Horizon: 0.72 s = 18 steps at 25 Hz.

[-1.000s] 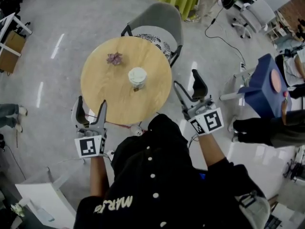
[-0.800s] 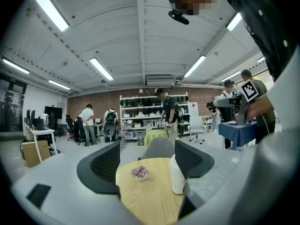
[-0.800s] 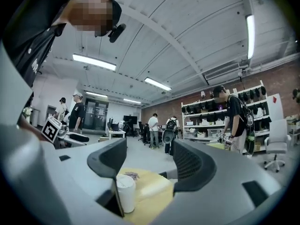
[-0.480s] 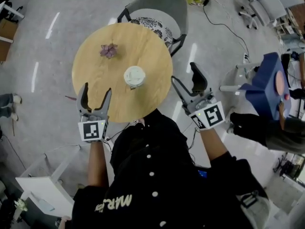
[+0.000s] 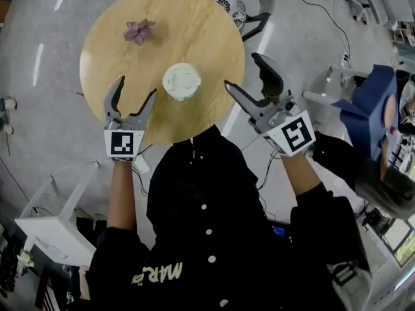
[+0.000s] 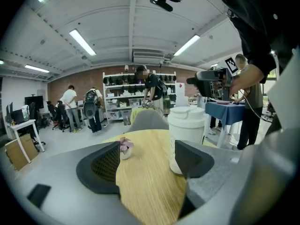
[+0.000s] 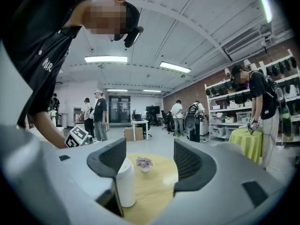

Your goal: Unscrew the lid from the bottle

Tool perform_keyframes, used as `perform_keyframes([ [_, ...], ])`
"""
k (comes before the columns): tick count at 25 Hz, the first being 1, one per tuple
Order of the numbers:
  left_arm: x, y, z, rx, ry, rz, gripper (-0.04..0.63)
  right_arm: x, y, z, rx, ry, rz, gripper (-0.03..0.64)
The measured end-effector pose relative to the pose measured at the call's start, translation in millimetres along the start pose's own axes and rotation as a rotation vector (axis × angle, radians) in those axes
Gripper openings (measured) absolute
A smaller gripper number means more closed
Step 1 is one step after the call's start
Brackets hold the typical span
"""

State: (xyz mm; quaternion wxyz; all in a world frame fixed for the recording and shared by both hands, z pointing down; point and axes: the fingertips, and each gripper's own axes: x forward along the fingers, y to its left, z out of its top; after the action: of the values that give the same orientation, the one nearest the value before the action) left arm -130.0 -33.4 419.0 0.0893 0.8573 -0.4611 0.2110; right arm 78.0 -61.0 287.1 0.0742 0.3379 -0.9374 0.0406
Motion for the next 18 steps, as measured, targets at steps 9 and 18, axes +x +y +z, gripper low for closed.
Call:
perform_keyframes([
  [9, 36.9, -46.9, -35.6, 0.081, -0.016, -0.188, 0.351, 31.9, 25.9, -35.7, 0.026, 0.023, 0.170, 0.310],
  [18, 61.5, -89.5, -42.1, 0.072, -0.060, -0.261, 0.374, 40.2, 38.0, -52.3, 0.009, 0.039, 0.280, 0.321],
])
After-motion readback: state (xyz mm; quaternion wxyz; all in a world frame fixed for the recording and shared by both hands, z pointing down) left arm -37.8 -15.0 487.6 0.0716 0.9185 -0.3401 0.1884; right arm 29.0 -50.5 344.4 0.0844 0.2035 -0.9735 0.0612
